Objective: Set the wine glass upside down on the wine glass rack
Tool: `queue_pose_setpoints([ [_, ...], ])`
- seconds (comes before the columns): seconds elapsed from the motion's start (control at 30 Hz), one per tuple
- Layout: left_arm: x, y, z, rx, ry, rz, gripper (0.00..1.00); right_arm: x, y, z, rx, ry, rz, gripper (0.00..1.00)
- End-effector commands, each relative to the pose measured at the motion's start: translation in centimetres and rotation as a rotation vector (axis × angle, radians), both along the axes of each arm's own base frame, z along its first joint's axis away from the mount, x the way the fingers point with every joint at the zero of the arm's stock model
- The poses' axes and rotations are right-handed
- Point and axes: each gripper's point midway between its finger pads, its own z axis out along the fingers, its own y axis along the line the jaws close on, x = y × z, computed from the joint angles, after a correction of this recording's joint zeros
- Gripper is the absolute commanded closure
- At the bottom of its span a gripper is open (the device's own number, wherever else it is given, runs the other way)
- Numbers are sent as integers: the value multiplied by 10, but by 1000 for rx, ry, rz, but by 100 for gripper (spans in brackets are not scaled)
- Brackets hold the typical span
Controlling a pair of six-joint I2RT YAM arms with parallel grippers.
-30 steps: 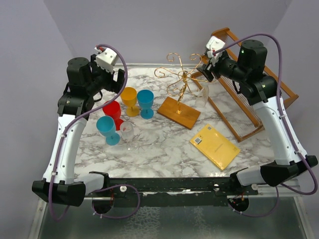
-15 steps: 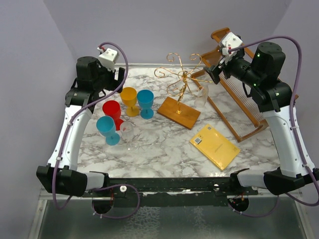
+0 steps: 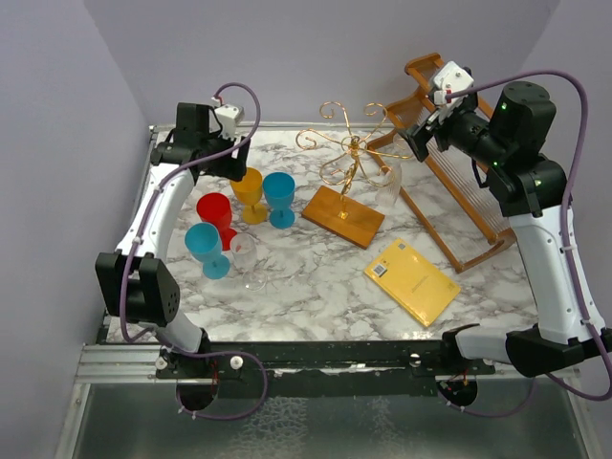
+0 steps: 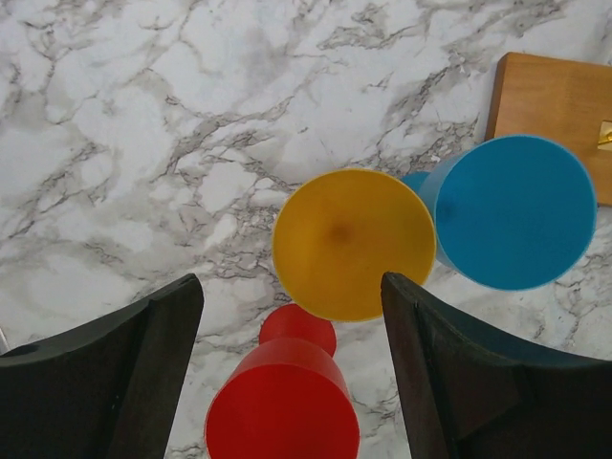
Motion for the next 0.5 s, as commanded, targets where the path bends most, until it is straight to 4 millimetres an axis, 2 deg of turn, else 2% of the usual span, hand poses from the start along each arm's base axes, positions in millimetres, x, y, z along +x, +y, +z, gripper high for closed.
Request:
queue_pose_setpoints([
  [0.0,0,-2,-18,4,89,-31,24,-7,-1,-6,-7,19,16,11],
  [0.2,4,0,-44,29,156,-37,41,-7,-2,-16,-21,36,18,11],
  [0.27,7,0,-58,37,192,-40,46,-8,-2,-17,-21,39,21,11],
  [0.47,16,-1,-71,41,217,-45,56,-6,-2,-21,-20,49,26,11],
])
